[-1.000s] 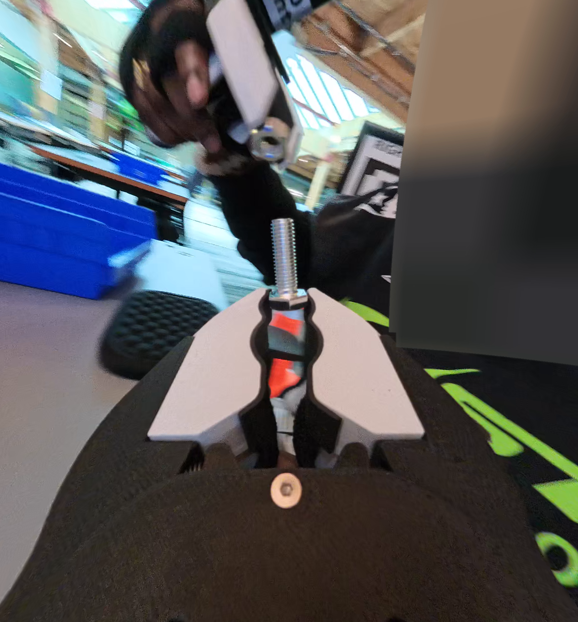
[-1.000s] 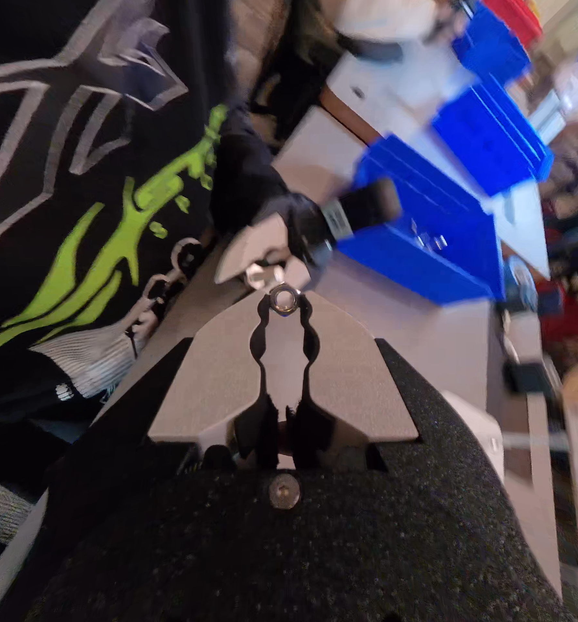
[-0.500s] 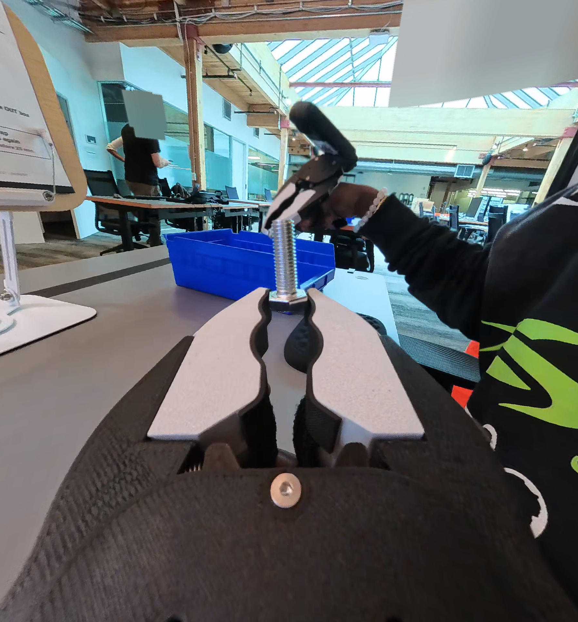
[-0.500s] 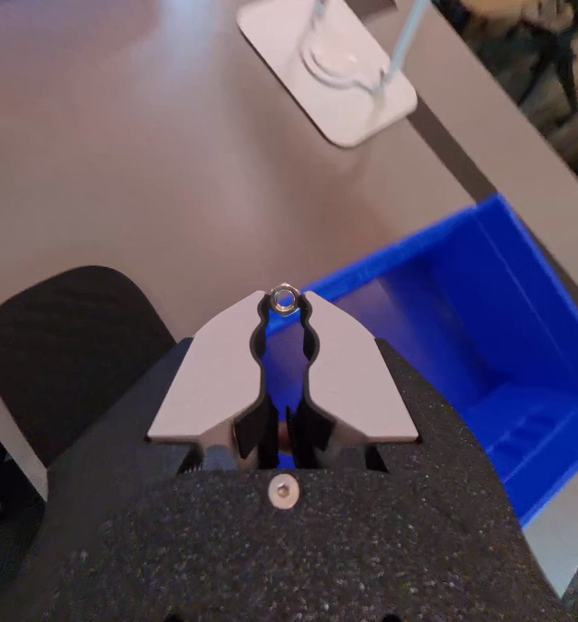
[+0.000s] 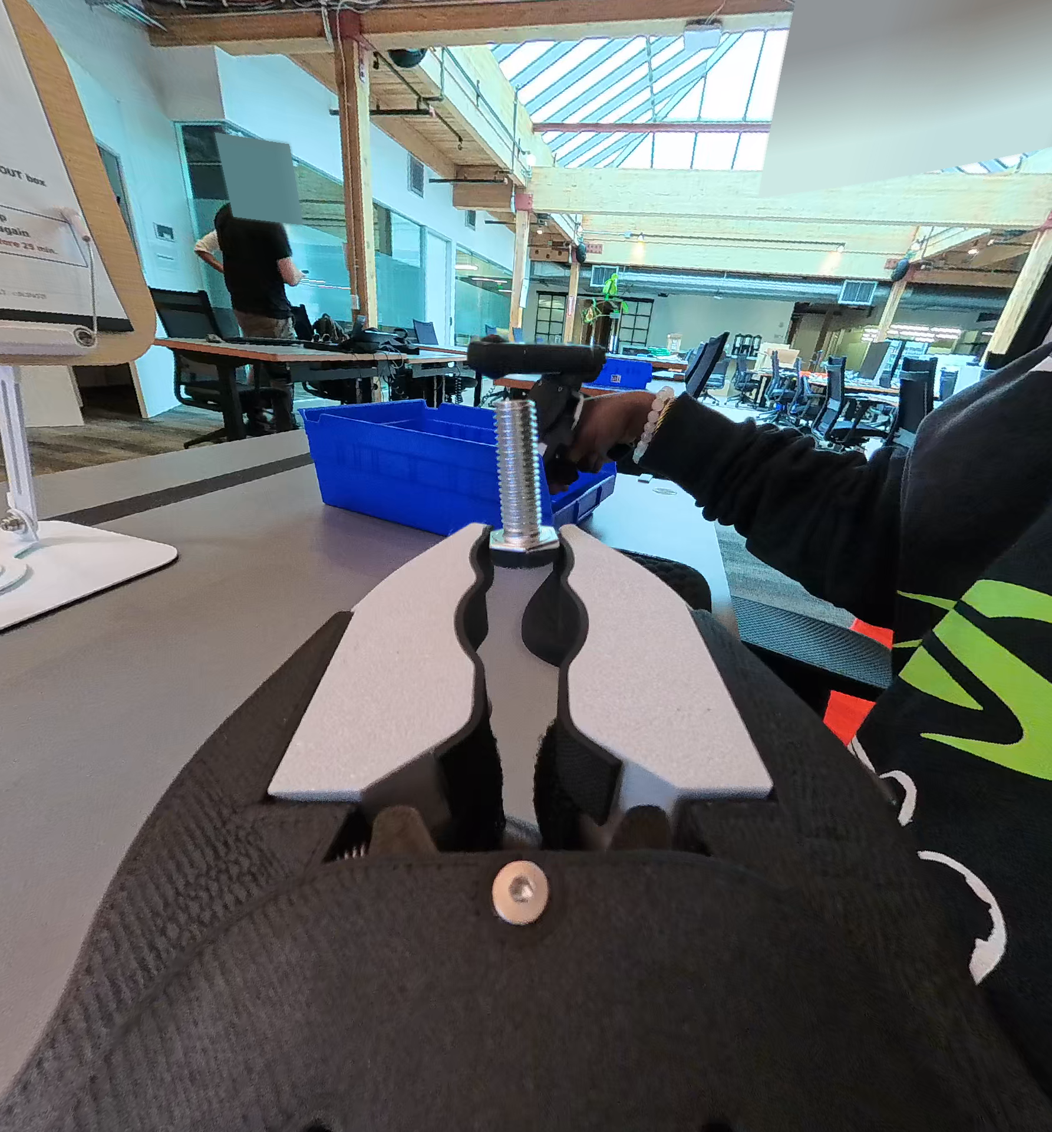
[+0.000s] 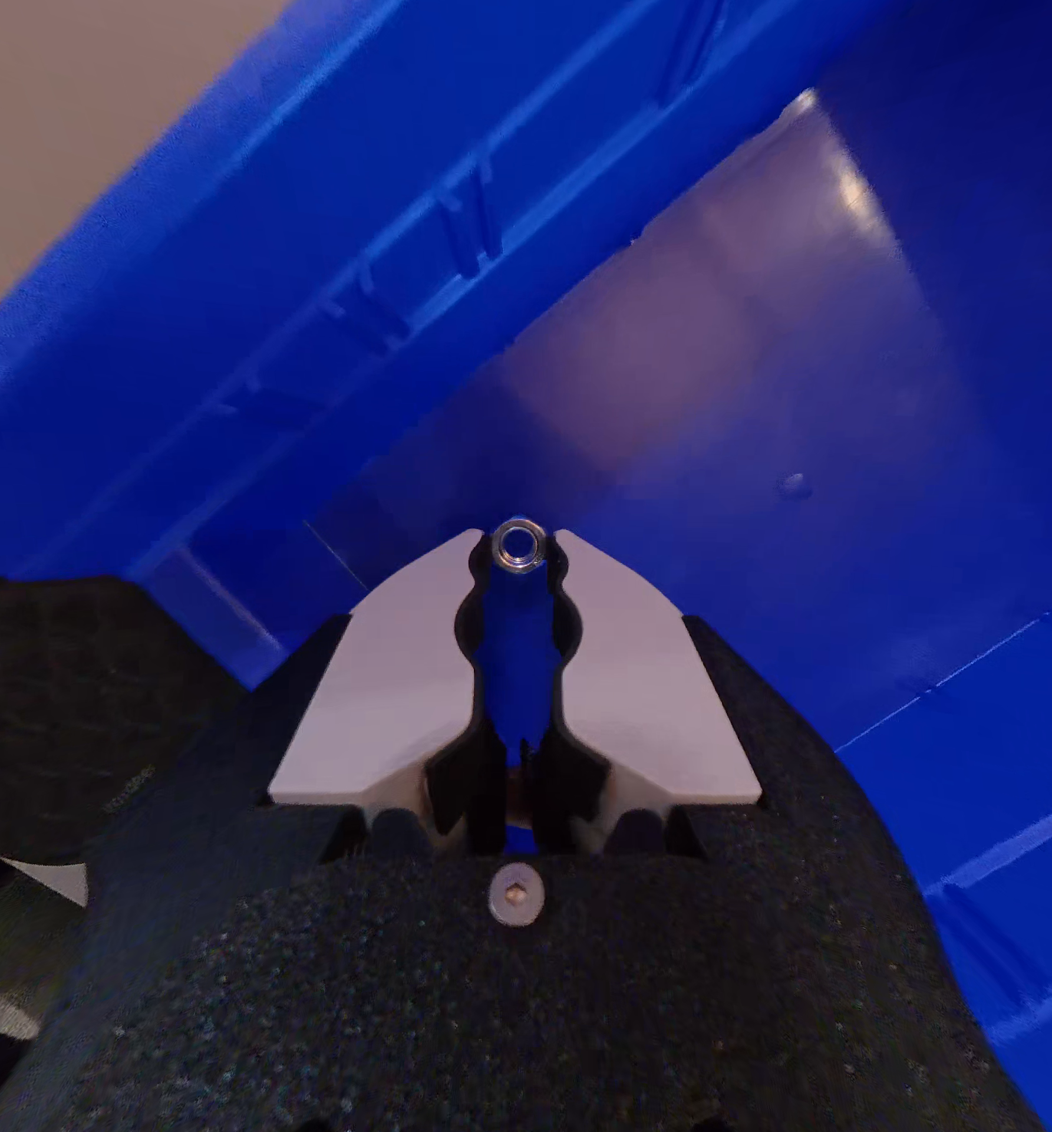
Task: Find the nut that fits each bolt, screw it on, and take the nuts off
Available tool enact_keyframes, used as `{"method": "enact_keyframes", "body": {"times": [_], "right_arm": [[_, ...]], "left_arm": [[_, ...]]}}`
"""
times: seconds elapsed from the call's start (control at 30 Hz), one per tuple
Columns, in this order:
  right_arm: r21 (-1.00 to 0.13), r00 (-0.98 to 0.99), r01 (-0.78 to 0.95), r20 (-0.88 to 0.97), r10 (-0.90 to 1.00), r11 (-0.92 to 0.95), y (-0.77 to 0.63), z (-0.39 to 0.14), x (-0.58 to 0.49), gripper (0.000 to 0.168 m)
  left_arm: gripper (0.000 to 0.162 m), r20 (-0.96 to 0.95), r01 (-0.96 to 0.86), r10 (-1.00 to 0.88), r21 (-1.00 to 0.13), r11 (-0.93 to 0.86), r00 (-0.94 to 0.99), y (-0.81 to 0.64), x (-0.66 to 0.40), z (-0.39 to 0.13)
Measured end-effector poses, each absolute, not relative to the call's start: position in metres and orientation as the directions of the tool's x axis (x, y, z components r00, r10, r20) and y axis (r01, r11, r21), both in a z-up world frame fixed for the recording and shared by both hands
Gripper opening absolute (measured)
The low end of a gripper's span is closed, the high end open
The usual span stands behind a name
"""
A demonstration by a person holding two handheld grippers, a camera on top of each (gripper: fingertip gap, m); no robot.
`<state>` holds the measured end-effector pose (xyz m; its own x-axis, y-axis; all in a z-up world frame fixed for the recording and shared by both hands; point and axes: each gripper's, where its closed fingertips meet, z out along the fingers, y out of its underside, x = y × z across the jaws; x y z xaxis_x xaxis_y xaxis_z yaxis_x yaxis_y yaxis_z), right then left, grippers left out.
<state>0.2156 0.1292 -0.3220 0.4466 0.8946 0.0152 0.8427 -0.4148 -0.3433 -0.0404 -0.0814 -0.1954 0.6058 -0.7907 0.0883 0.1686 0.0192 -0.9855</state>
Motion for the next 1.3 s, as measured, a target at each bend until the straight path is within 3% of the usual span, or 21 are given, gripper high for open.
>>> {"method": "enact_keyframes", "body": {"times": [0.1, 0.3, 0.4, 0.5, 0.63, 0.73, 0.83, 0.93, 1.03, 1.13, 1.3], "right_arm": [[-0.322, 0.446, 0.848, 0.003, 0.895, -0.422, 0.128, -0.326, 0.217, 0.019], [-0.408, 0.515, 0.799, 0.087, 0.853, -0.441, 0.134, -0.293, 0.217, 0.024], [-0.58, 0.584, 0.711, 0.172, 0.793, -0.398, 0.133, -0.238, 0.201, 0.024], [-0.79, 0.548, 0.577, 0.185, 0.815, -0.209, 0.103, -0.174, 0.148, 0.027], [-0.953, 0.169, 0.302, 0.079, 0.982, 0.025, -0.003, -0.122, 0.041, 0.029], [-0.96, -0.095, 0.277, 0.006, 0.995, 0.033, -0.07, -0.137, -0.015, 0.029], [-0.935, -0.196, 0.351, -0.027, 0.98, 0.044, -0.095, -0.166, -0.047, 0.03], [-0.926, -0.199, 0.375, -0.03, 0.98, 0.047, -0.094, -0.177, -0.06, 0.026], [-0.936, -0.239, 0.35, -0.046, 0.97, 0.042, -0.098, -0.173, -0.063, 0.011], [-0.934, -0.252, 0.352, -0.028, 0.967, 0.065, -0.098, -0.173, -0.061, 0.01], [-0.945, -0.047, 0.316, 0.076, 0.996, 0.087, -0.047, -0.143, -0.031, 0.01]], "left_arm": [[0.018, 0.087, 0.164, -0.791, -0.986, 0.017, 0.606, -0.081, -0.04, -0.196], [0.018, 0.083, 0.156, -0.791, -0.988, 0.016, 0.606, -0.081, -0.039, -0.197], [0.018, 0.077, 0.146, -0.791, -0.989, 0.016, 0.607, -0.081, -0.038, -0.198], [0.018, 0.072, 0.135, -0.792, -0.991, 0.013, 0.606, -0.08, -0.036, -0.2], [0.018, 0.062, 0.118, -0.793, -0.993, 0.012, 0.606, -0.08, -0.034, -0.202], [0.018, 0.053, 0.109, -0.794, -0.994, 0.017, 0.605, -0.081, -0.033, -0.202], [0.018, 0.042, 0.097, -0.795, -0.995, 0.021, 0.605, -0.081, -0.032, -0.203], [0.018, 0.034, 0.088, -0.796, -0.996, 0.025, 0.604, -0.082, -0.031, -0.204], [0.019, 0.032, 0.083, -0.798, -0.996, 0.022, 0.601, -0.082, -0.03, -0.205], [0.019, 0.03, 0.078, -0.803, -0.997, 0.021, 0.595, -0.082, -0.028, -0.205], [0.041, 0.054, 0.099, -0.805, -0.995, 0.006, 0.591, -0.081, -0.03, -0.204]]}}
